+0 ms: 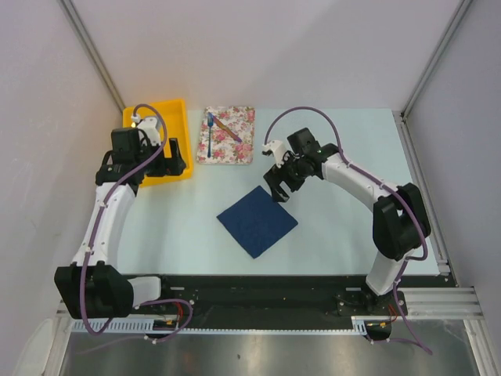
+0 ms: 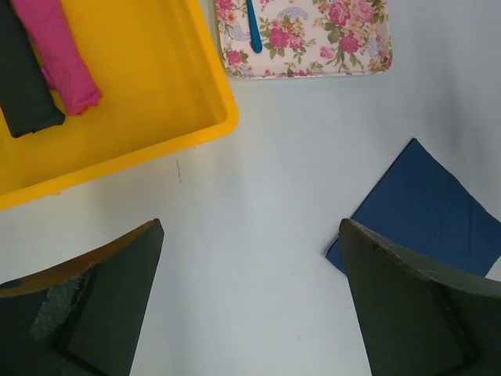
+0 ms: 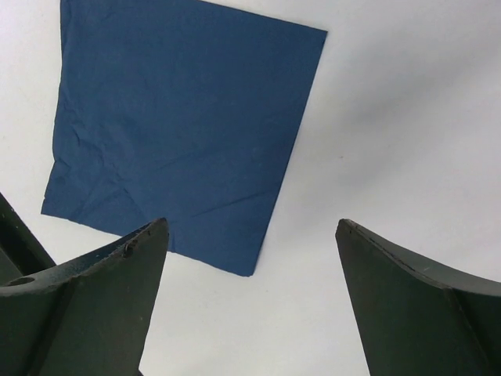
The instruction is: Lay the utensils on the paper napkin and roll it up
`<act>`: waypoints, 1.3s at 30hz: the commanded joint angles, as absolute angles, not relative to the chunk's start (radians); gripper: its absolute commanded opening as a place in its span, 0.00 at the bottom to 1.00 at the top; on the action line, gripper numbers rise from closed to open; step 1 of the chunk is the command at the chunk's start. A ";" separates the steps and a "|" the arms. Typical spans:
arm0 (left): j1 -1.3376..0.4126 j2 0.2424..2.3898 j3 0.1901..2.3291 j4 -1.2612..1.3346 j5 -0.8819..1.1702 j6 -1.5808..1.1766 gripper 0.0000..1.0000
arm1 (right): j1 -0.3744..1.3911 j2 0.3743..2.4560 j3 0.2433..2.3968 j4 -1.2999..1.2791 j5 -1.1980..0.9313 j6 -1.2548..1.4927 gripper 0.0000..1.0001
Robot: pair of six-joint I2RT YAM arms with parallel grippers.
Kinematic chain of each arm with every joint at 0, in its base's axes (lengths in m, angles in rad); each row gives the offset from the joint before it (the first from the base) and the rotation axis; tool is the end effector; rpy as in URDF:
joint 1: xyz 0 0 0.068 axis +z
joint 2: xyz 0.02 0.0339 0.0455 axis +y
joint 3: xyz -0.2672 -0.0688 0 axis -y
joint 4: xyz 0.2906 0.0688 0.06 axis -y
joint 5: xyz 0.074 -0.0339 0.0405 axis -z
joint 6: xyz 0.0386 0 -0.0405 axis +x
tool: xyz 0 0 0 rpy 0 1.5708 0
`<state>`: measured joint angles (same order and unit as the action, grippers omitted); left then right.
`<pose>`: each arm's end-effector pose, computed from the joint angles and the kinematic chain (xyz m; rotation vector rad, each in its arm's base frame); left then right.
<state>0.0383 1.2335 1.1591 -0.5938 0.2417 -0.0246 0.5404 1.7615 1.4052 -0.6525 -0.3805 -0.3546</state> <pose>0.3135 0.0028 0.3348 0.0609 2.2282 -0.2628 0.3549 0.2296 0.2378 -1.2375 2.2490 0.5601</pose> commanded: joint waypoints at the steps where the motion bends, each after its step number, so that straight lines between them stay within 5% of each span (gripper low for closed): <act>1: 0.035 1.198 1.187 -0.601 0.219 -0.012 1.00 | 0.558 1.782 1.397 -0.595 -0.370 -0.318 0.93; 10: 0.034 1.175 1.137 -0.568 0.233 0.023 1.00 | 0.572 1.805 1.345 -0.575 -0.331 -0.272 0.86; 24: 0.028 1.180 1.097 -0.529 0.299 0.026 1.00 | 0.604 1.878 1.298 -0.453 -0.216 -0.163 0.54; 39: 0.026 1.169 1.078 -0.512 0.324 0.026 1.00 | 0.624 1.999 1.368 -0.400 -0.173 -0.152 0.46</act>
<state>0.0326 1.1965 1.0882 -0.5453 0.2955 0.0090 0.6182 1.9663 1.3315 -0.4374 -0.1913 -0.1566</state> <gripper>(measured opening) 0.996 0.494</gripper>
